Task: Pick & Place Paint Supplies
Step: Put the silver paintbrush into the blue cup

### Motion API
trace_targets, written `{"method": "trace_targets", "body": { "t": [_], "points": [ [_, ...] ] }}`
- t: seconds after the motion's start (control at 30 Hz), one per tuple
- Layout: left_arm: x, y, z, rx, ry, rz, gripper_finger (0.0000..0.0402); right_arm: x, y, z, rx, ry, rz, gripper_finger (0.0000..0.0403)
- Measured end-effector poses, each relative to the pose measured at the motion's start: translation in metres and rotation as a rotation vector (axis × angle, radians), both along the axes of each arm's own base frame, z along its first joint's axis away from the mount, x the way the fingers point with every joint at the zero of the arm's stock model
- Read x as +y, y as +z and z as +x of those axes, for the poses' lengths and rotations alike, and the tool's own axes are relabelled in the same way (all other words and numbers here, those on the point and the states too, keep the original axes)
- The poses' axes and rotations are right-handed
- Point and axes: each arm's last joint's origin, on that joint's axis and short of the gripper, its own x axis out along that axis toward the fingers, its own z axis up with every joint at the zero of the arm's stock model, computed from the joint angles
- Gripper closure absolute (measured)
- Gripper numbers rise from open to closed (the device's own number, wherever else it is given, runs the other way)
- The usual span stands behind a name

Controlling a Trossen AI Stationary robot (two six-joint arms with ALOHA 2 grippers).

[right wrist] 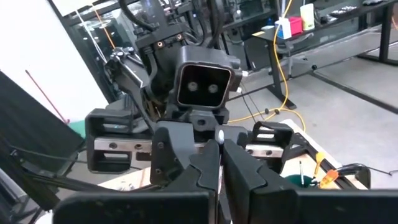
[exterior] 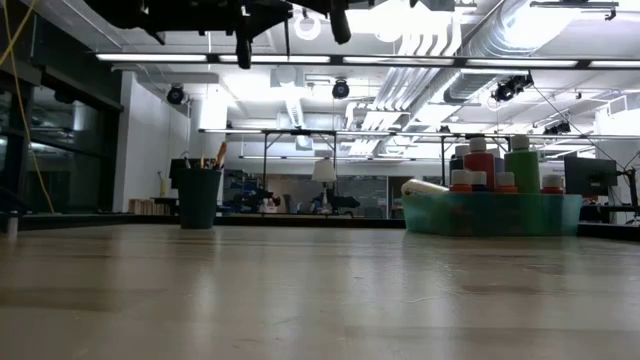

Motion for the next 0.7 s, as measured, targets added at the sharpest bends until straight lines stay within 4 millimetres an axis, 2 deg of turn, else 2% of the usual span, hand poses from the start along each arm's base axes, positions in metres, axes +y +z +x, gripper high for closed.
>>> {"method": "trace_targets", "body": {
  "t": [0.07, 0.2, 0.33, 0.53, 0.7],
  "points": [
    [0.0, 0.0, 0.0, 0.002, 0.001, 0.019, 0.0385, 0.0, 0.0, 0.0, 0.003, -0.001, 0.002, 0.0399],
    [0.0, 0.0, 0.0, 0.003, 0.004, 0.036, 0.0379, 0.0, 0.0, 0.0, 0.004, -0.01, 0.007, 0.0391],
    [0.0, 0.0, 0.0, 0.006, 0.015, 0.04, 0.0392, -0.001, -0.001, 0.0, 0.003, -0.047, 0.039, 0.0357],
    [0.003, -0.008, 0.0, 0.09, 0.118, 0.085, 0.0392, -0.009, 0.003, -0.009, 0.014, -0.018, 0.095, 0.0254],
    [0.009, -0.02, -0.005, 0.255, 0.373, 0.127, 0.0392, -0.018, 0.002, -0.021, 0.088, -0.042, 0.124, 0.0153]
  ]
}}
